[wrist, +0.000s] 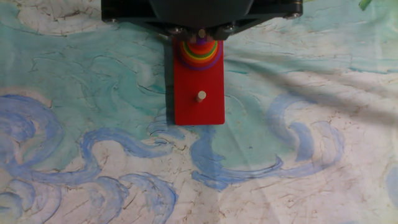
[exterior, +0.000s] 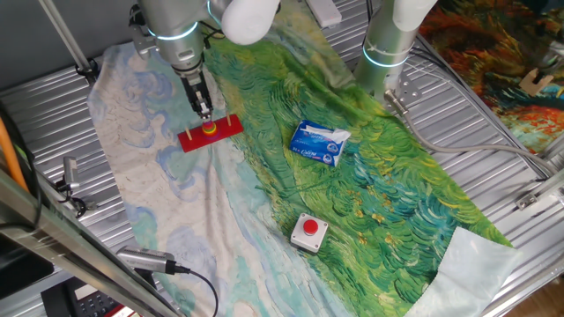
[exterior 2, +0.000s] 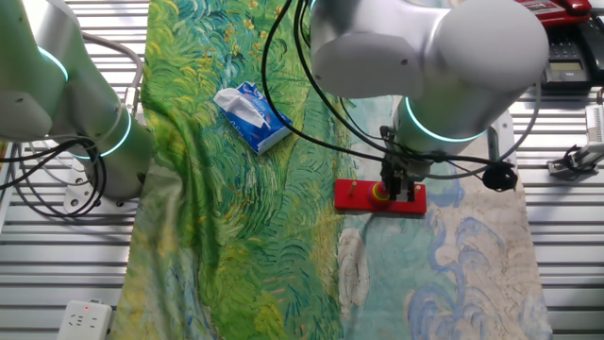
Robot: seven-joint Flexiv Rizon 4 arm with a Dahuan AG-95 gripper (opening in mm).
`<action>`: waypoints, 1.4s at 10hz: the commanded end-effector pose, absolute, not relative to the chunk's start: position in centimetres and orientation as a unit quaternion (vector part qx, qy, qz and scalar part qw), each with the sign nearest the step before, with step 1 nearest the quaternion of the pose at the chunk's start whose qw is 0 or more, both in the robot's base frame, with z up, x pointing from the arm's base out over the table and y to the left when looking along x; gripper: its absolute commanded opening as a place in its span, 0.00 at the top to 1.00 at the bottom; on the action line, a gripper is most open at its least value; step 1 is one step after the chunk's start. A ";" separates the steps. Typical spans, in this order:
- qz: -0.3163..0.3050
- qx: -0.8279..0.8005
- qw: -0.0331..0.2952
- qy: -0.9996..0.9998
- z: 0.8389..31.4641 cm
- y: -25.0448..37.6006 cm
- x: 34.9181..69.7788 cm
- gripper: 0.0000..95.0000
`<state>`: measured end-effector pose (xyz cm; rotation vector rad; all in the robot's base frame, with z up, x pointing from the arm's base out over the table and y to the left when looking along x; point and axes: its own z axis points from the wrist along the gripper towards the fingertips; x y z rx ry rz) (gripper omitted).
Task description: Take out one Hanoi block and throw it aside
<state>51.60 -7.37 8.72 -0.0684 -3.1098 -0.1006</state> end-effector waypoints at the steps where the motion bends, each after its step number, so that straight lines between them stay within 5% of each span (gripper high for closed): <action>1: -0.026 -0.025 0.014 -0.999 8.7 -7.4 51.6 0.80; 14: -0.019 -0.021 0.011 -1.000 7.9 -7.4 51.6 0.80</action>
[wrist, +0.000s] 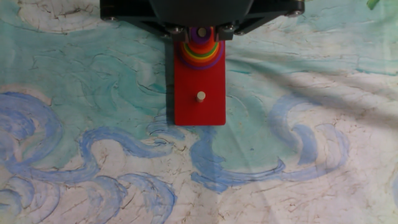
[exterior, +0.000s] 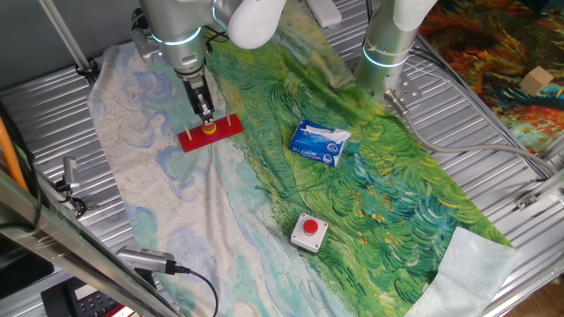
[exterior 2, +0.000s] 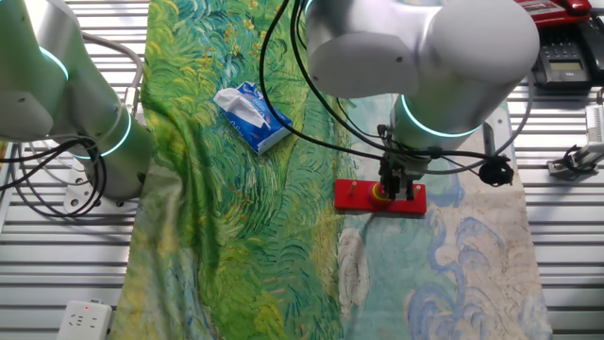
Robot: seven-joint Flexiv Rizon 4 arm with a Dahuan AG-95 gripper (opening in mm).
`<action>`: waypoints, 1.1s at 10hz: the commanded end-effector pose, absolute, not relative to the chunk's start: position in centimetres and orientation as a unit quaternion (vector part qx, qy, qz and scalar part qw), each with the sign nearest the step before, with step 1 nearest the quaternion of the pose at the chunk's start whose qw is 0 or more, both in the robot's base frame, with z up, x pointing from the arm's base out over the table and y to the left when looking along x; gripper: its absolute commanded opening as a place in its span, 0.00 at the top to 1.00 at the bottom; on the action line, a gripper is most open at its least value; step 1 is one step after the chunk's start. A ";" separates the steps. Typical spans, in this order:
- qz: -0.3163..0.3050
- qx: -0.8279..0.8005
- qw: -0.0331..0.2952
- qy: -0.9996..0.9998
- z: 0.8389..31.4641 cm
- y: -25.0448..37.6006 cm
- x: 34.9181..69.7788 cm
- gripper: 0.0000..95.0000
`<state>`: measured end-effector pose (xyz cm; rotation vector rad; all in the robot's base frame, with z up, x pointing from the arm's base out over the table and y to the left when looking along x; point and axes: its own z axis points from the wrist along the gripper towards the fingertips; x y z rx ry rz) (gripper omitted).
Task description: Take out one Hanoi block and throw it aside
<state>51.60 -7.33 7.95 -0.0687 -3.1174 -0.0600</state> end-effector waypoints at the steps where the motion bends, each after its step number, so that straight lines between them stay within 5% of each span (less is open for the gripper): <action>1: -0.019 -0.020 0.011 -1.000 7.9 -7.4 51.6 0.80; 7: -0.018 -0.020 0.010 -1.000 7.5 -7.3 51.5 0.80; 8: -0.020 -0.024 0.012 -0.999 7.5 -7.3 51.5 1.00; 11: -0.021 -0.018 0.013 -1.000 7.5 -7.3 51.5 1.00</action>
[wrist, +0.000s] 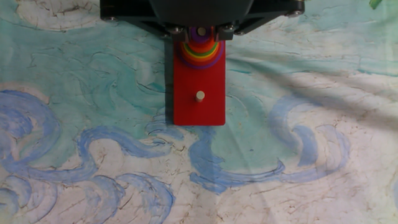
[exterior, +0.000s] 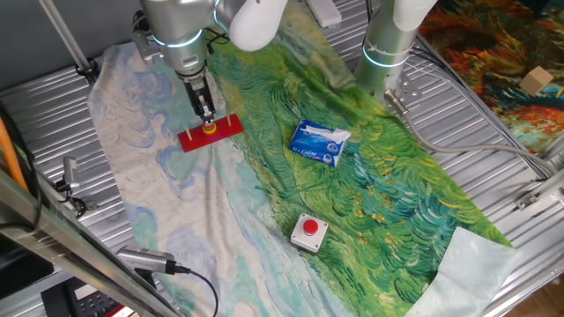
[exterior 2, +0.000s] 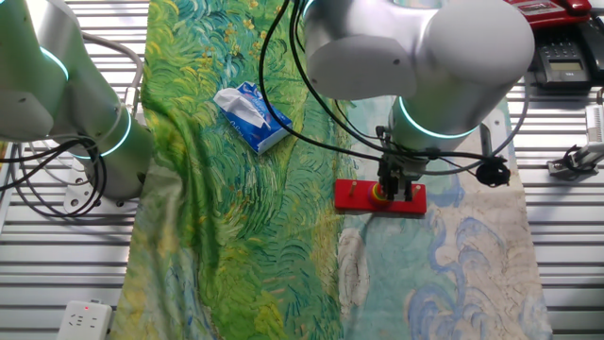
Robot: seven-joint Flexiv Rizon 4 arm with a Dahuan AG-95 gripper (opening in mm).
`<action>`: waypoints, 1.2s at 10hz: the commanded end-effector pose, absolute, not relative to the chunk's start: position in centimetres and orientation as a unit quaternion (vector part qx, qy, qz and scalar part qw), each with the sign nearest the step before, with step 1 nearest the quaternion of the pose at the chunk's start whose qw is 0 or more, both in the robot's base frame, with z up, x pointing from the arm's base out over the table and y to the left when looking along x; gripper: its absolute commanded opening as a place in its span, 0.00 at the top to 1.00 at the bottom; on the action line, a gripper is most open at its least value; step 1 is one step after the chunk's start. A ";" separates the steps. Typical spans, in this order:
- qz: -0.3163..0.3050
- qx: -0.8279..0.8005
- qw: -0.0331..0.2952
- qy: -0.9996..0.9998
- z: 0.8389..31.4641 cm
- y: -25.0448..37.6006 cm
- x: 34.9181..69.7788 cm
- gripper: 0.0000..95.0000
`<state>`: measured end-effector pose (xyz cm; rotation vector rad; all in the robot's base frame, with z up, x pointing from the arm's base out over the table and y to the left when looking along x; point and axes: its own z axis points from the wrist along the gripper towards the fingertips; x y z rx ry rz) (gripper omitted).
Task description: Take out one Hanoi block and throw it aside
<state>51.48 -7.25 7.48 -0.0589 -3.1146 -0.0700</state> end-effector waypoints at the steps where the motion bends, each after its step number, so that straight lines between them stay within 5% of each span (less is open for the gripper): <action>1: -0.022 -0.016 0.014 -1.000 7.5 -7.3 51.5 1.00; 12: -0.019 -0.017 0.036 -0.999 12.9 -5.7 51.4 1.00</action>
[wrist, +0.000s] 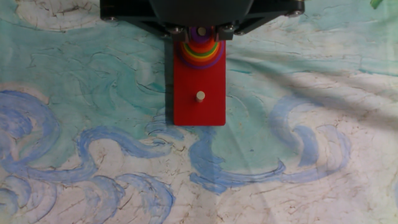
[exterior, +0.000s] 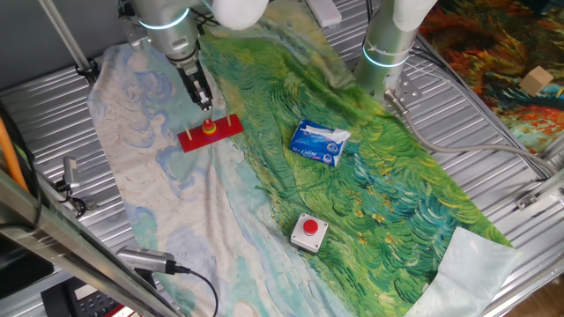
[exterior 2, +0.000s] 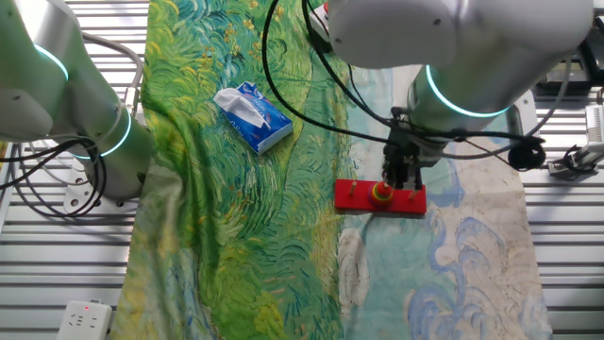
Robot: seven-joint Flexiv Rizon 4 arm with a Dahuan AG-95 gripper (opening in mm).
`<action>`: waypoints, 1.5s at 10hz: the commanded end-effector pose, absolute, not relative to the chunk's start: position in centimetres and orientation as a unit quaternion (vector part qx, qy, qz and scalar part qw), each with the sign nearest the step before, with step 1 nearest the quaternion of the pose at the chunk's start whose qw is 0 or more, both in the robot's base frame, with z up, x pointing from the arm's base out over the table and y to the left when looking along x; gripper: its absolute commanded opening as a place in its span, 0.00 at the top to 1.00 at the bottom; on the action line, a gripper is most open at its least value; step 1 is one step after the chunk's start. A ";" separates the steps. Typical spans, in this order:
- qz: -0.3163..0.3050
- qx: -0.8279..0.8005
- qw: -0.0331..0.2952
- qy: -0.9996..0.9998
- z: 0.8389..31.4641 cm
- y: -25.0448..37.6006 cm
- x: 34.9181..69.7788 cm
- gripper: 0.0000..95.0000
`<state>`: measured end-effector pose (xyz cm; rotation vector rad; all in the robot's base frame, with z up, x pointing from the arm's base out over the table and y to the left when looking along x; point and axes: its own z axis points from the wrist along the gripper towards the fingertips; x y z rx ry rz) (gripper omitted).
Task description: Take out one Hanoi block and throw it aside
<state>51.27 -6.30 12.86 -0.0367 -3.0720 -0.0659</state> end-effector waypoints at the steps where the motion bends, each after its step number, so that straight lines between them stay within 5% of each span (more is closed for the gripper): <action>1: -0.020 -0.024 0.031 -0.999 12.6 -4.6 51.8 1.00; 10: -0.018 -0.050 0.012 -0.999 11.7 -0.1 53.3 1.00; 11: -0.017 -0.042 0.011 -0.999 11.7 -0.1 53.3 0.80; 12: -0.019 -0.038 0.012 -0.999 11.7 -0.1 53.3 0.40; 13: -0.021 -0.031 0.012 -0.999 11.7 -0.1 53.3 0.20; 14: -0.021 -0.030 0.012 -0.999 11.8 -0.1 53.3 0.00; 15: -0.020 -0.030 0.013 -0.999 11.8 -0.1 53.3 0.00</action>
